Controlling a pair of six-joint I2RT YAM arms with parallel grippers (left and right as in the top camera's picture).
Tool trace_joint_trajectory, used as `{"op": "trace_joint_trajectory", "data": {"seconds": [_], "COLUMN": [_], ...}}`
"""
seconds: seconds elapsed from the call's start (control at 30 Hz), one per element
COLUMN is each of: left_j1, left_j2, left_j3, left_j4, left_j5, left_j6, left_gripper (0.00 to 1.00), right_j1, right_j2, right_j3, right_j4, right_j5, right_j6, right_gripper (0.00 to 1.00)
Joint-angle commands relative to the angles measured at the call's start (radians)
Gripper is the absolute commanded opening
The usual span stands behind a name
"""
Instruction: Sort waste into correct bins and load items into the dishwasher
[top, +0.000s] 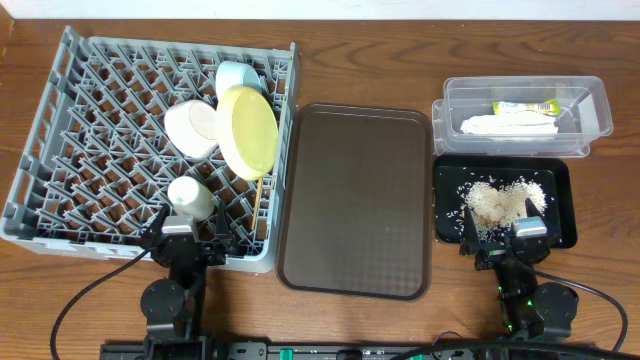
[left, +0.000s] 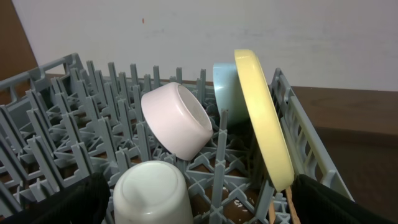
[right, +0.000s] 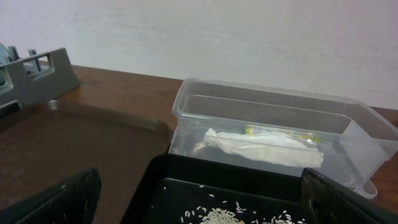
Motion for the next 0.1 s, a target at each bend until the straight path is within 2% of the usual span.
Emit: {"op": "trace_joint_trajectory", "data": {"seconds": [0.0, 0.07], "left_j1": [0.004, 0.004], "left_j2": [-0.006, -0.006], "left_j3": [-0.010, -0.010], "left_j4": [-0.044, -0.044], "left_j5": [0.017, 0.017], "left_j6": [0.014, 0.014], "left_gripper": [0.96, 0.96], "right_j1": [0.009, 0.009], "right_j2": [0.000, 0.000], "right_j3": [-0.001, -0.001], "right_j4": [-0.004, -0.004], "right_j5": [-0.008, -0.008], "right_j6": [-0.013, -0.013], "right_gripper": [0.99, 0.99]}}
